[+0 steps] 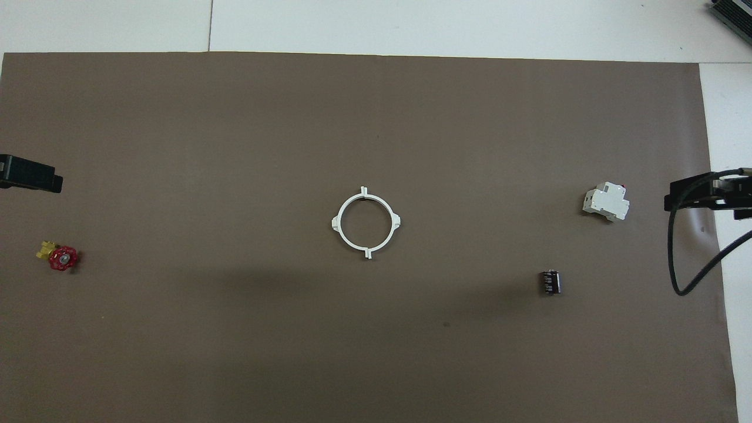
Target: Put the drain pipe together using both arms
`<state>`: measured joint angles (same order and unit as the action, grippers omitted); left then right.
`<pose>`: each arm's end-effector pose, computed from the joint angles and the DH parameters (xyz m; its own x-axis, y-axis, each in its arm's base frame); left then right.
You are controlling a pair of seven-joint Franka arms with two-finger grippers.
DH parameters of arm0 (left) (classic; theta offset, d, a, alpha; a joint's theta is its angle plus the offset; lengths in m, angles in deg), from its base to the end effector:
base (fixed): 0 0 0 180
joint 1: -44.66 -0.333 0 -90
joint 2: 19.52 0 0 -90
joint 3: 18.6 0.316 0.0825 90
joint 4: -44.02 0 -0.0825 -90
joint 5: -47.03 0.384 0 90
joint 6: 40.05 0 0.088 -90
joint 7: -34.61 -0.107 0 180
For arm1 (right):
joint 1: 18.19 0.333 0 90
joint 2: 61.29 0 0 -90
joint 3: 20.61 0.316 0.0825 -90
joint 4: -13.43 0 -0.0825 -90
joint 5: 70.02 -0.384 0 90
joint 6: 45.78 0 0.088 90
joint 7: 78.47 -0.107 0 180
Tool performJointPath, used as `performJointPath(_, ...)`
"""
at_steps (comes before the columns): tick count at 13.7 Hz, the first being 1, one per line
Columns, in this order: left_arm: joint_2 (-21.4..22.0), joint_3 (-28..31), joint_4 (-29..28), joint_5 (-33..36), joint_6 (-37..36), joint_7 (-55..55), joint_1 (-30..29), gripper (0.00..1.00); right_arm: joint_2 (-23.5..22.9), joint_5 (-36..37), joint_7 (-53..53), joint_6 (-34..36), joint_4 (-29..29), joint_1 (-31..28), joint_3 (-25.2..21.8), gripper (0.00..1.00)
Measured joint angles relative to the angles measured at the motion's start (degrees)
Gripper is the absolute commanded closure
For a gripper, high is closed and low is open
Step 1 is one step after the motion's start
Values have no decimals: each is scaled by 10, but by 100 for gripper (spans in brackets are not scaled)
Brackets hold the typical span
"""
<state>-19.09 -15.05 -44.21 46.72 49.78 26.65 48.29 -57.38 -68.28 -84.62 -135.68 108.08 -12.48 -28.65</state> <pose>0.5524 -0.0012 0.6430 0.9895 -0.1399 0.0359 -0.1400 -0.9902 0.0009 0.5317 -0.0275 0.6228 0.9890 -0.1470 -0.0130 -0.1467 -0.9889 0.0223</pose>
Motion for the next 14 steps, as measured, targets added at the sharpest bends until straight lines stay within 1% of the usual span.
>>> performJointPath(7,3,-15,10,0,-42,0,-6,0,0,0,0,0,0,0,0,0)
performJointPath(11,3,-39,11,0,-45,0,-26,0,0,0,0,0,0,0,0,0)
performJointPath(14,3,-42,11,0,-45,0,-29,0,0,0,0,0,0,0,0,0)
